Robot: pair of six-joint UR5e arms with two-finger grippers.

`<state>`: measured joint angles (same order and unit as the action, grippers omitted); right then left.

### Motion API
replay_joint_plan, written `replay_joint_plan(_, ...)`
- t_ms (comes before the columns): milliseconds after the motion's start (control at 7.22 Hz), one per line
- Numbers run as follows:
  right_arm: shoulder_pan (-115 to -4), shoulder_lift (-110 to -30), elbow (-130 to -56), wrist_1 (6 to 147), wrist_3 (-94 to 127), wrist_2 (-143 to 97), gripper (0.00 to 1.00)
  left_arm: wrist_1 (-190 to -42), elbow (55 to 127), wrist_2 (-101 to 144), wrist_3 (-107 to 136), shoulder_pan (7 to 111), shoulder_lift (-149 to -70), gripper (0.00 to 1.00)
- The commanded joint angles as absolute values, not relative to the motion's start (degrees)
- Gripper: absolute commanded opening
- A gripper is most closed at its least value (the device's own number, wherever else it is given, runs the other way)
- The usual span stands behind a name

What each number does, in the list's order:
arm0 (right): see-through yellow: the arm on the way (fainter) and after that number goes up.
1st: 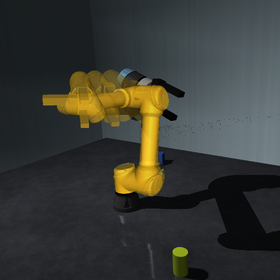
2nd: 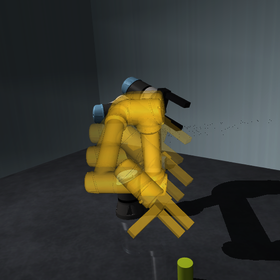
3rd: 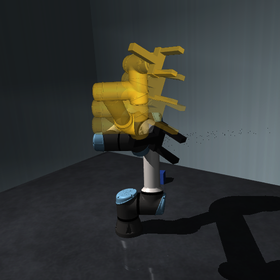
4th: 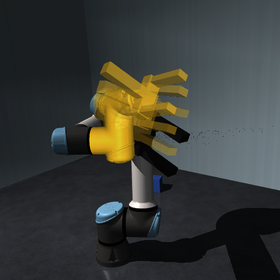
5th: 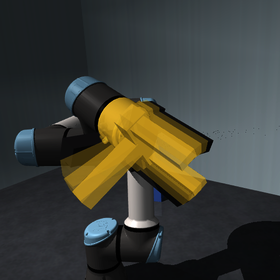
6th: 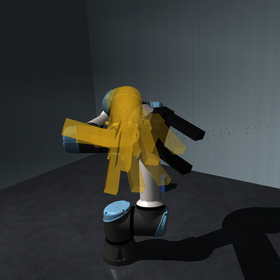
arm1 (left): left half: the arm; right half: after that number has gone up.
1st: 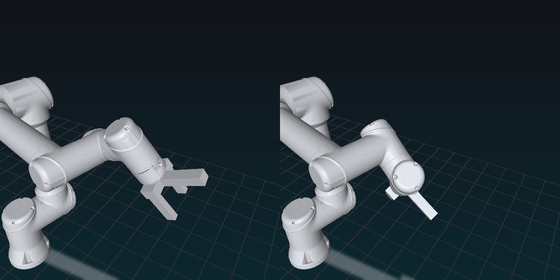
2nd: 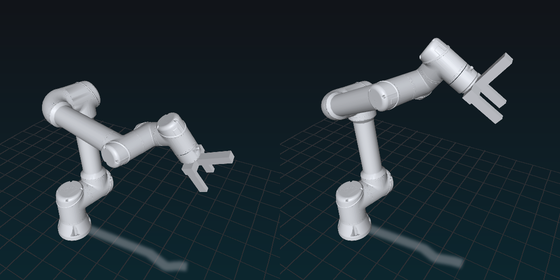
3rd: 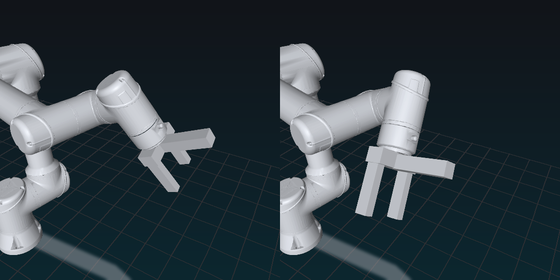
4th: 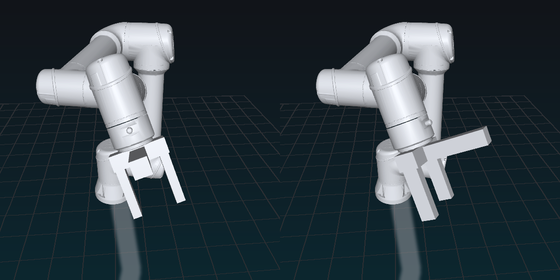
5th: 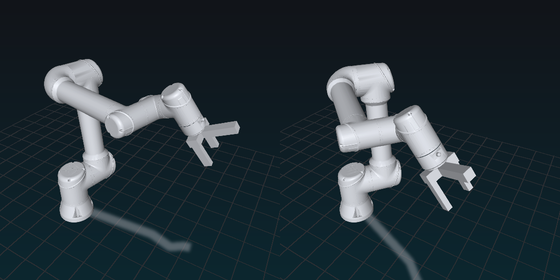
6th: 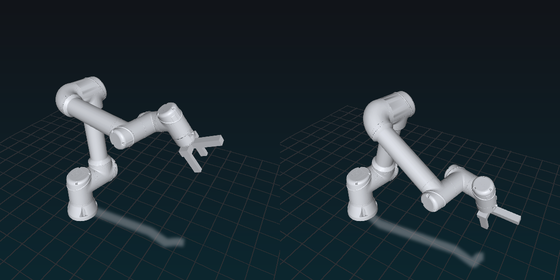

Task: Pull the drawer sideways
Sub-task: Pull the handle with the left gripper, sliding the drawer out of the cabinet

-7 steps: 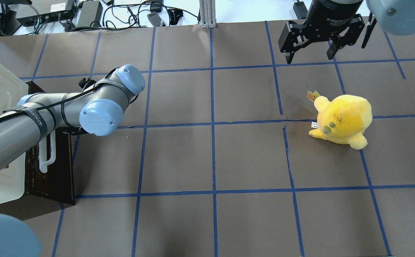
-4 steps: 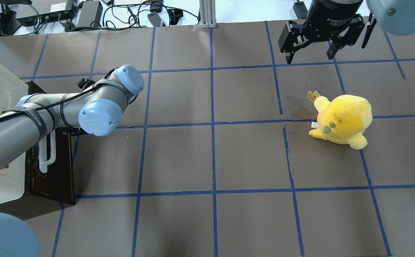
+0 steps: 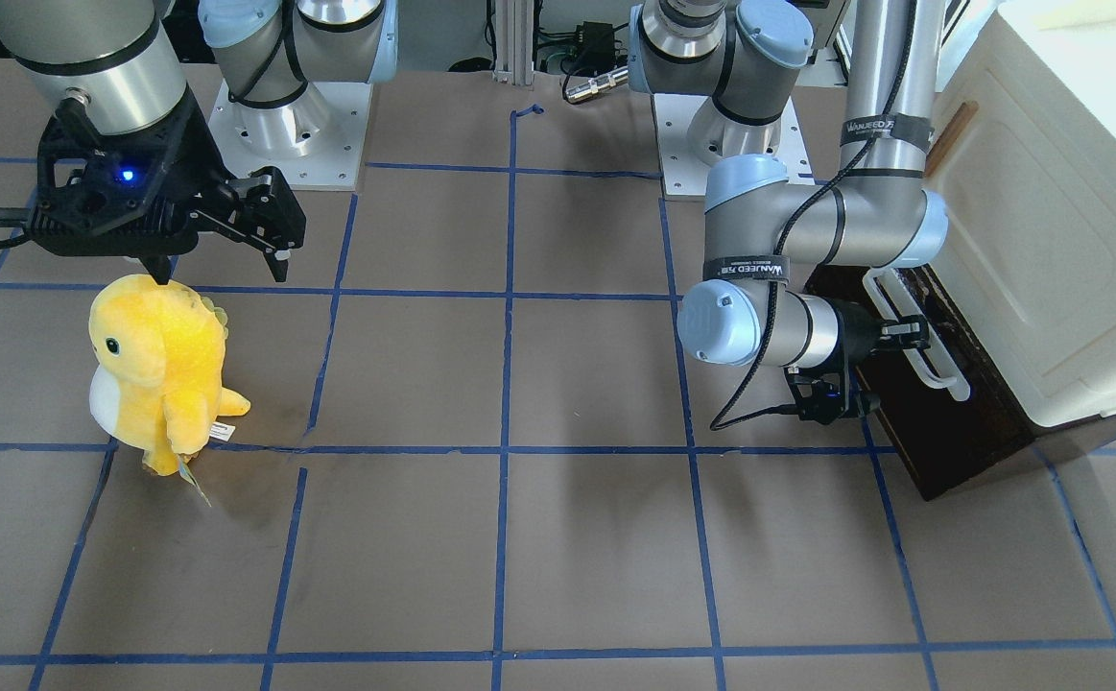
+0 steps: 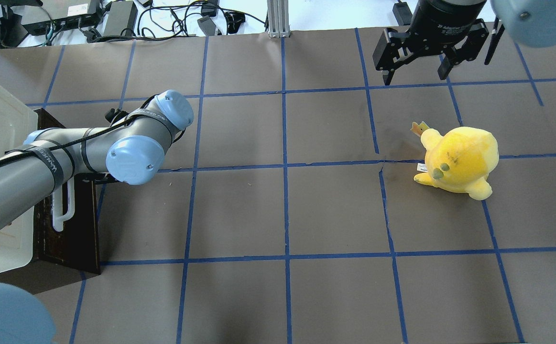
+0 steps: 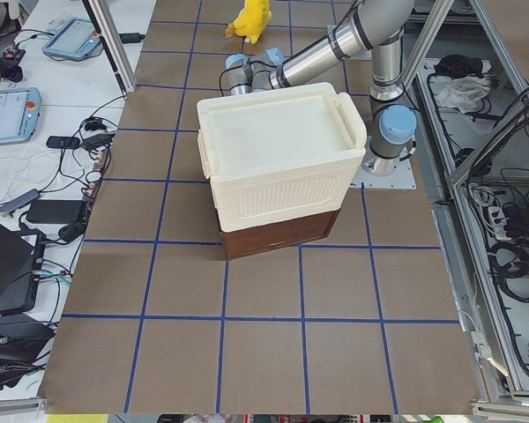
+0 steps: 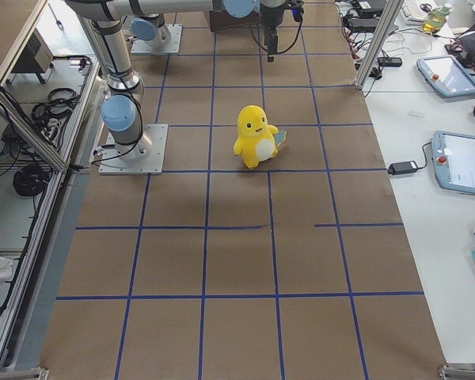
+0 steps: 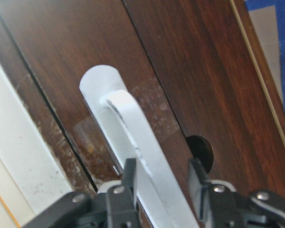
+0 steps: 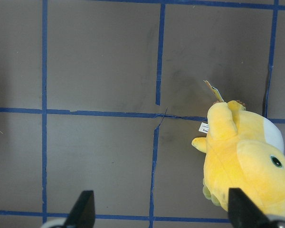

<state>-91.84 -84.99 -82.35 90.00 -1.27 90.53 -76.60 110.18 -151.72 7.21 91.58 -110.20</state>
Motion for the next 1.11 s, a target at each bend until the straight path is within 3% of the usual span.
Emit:
replay_joint_plan(0,-91.85,-84.99,-82.35,90.0,-1.23,90.53,1.0,-76.64,110.13,-151.79,7.21,91.58,-110.13,0.39)
replay_joint_plan(969,-91.85,-84.99,-82.35,90.0,-1.23,90.53,1.0,-75.76,109.69,-151.35,6.42,91.76,-110.13,0.35)
